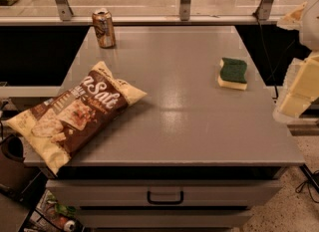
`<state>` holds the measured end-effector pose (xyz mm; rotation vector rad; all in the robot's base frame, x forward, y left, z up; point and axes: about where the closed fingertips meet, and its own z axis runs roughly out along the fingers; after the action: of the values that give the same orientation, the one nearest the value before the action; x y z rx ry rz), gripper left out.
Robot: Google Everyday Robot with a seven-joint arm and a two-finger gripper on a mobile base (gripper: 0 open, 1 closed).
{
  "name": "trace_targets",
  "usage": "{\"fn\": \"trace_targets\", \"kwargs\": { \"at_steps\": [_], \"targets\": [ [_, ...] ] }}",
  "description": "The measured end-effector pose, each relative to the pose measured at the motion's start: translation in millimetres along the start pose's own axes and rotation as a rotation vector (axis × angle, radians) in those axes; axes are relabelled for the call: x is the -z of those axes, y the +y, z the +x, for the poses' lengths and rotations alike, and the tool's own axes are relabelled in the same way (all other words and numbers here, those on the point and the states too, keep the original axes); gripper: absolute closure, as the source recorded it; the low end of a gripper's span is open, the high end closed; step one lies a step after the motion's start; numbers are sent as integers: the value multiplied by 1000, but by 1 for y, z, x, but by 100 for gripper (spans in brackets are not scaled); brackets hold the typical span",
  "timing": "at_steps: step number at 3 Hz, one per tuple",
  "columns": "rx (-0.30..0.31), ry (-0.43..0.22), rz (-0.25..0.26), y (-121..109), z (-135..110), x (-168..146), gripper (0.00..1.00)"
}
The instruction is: Move sponge near orange can
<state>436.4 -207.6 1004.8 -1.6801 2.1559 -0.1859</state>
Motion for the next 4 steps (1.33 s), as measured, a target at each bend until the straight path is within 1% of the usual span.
{"fn": "trace_targets", "kwargs": {
  "at_steps": [1, 2, 3, 4],
  "targets": [
    [0, 0, 0, 0, 0, 0, 0],
    [-42, -47, 24, -12, 8, -4, 0],
    [-120, -136, 76, -34, 30, -12, 0],
    [-188, -222, 147, -56, 51, -18, 0]
  ]
}}
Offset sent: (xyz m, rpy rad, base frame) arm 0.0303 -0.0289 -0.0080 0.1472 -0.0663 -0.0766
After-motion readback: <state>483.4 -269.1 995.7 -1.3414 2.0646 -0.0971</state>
